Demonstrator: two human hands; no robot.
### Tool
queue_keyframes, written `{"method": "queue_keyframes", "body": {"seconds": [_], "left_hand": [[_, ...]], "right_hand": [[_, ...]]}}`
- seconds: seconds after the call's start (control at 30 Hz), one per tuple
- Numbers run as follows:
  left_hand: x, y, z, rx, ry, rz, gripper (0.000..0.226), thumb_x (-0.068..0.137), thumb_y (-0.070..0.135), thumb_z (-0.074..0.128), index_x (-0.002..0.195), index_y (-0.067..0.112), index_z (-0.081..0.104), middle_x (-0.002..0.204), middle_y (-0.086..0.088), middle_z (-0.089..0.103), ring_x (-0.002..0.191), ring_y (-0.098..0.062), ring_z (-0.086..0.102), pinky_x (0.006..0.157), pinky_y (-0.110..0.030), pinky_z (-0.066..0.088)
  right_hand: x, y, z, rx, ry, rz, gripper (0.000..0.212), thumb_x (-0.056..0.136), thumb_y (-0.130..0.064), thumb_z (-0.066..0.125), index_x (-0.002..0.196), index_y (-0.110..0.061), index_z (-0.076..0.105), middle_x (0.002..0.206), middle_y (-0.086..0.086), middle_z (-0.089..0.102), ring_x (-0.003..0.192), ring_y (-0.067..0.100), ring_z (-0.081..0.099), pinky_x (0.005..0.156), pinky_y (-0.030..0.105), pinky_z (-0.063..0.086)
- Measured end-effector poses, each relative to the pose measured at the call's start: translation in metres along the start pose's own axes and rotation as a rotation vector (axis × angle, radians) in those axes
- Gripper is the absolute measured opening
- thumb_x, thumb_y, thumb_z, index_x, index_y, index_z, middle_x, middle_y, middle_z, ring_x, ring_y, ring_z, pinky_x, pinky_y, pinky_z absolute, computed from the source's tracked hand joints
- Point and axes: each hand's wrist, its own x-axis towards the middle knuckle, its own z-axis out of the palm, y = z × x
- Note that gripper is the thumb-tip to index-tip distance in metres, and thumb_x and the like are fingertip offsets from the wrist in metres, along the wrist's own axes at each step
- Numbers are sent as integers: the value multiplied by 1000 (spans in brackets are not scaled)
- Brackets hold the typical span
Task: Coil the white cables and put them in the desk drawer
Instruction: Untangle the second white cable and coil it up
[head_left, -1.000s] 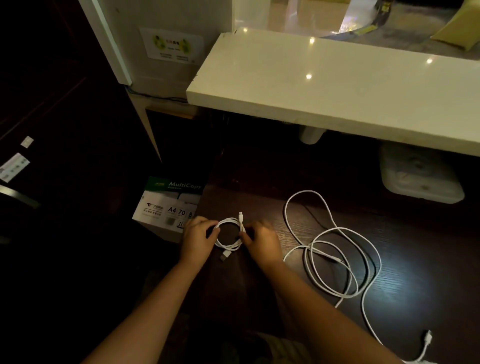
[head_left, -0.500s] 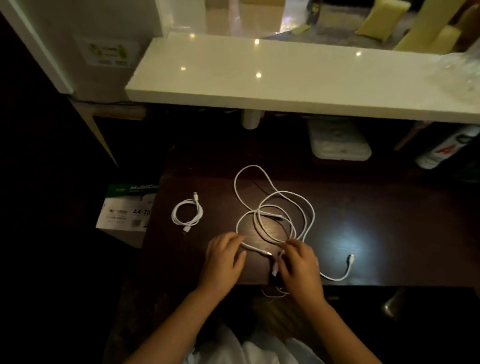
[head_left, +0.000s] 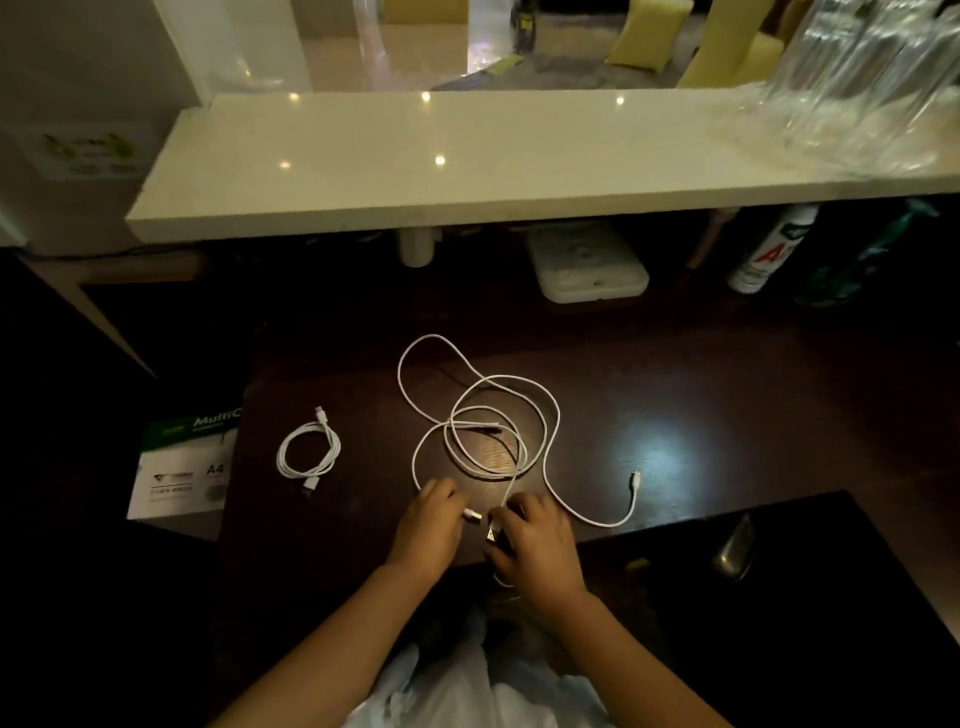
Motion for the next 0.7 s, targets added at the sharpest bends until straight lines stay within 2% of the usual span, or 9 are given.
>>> {"method": "queue_keyframes", "body": {"seconds": [0.07, 0.13, 0.23, 0.3, 0.4, 0.5, 0.63, 0.7], "left_hand": [[1, -4, 3, -35, 13, 9, 10, 76, 5, 58, 83, 5, 64, 90, -14, 60, 88, -32, 57, 76, -45, 50], [2, -4, -1, -117, 37, 13, 9, 79, 9, 59, 84, 6, 66, 88, -12, 61, 86, -29, 58, 76, -39, 49], [8, 8, -28, -359, 132, -26, 8, 83, 11, 63, 87, 8, 69, 85, -7, 65, 77, -14, 61, 69, -12, 42], [17, 26, -61, -582, 234, -84, 6, 83, 7, 64, 82, 12, 68, 76, 0, 65, 65, 4, 58, 63, -4, 41], [38, 52, -125, -936, 347, -114, 20, 85, 3, 58, 76, 21, 59, 70, 3, 62, 49, 5, 56, 57, -9, 45], [50, 71, -197, -1213, 467, -12, 17, 89, 5, 54, 82, 20, 59, 66, 5, 67, 50, 0, 57, 58, -15, 48], [54, 86, -259, -1494, 435, 107, 14, 91, 8, 51, 86, 17, 60, 68, 7, 70, 60, -3, 62, 63, -18, 52], [54, 87, -264, -1548, 362, 103, 15, 91, 6, 49, 89, 15, 60, 71, 5, 72, 66, -5, 65, 67, -20, 54]], "right_hand": [[1, -2, 4, 25, 21, 18, 26, 62, -33, 69, 86, -23, 65, 89, 1, 61, 83, 25, 60, 64, 35, 49], [3, -1, 7, 58, 42, 21, 22, 67, -26, 68, 87, -18, 66, 89, 4, 61, 84, 28, 59, 64, 36, 48], [8, 2, 7, 109, -9, 36, 26, 77, -24, 60, 101, -14, 64, 101, 7, 59, 98, 28, 52, 79, 37, 44], [10, 3, 6, 170, -18, 41, 26, 79, -24, 60, 103, -15, 64, 103, 6, 58, 102, 27, 50, 84, 34, 41], [13, 5, 6, 242, -13, 54, 26, 77, -25, 63, 101, -16, 65, 100, 5, 59, 102, 25, 50, 84, 30, 40], [16, 4, 3, 277, -40, 77, 26, 77, -25, 65, 100, -14, 66, 103, 7, 60, 103, 25, 50, 84, 28, 38], [28, 8, -7, 329, 22, 135, 27, 76, -18, 65, 102, -11, 66, 103, 10, 64, 99, 29, 57, 81, 30, 42], [37, 14, -17, 399, 11, 206, 36, 76, -17, 68, 111, -12, 65, 105, 9, 67, 99, 26, 60, 83, 28, 44]]}}
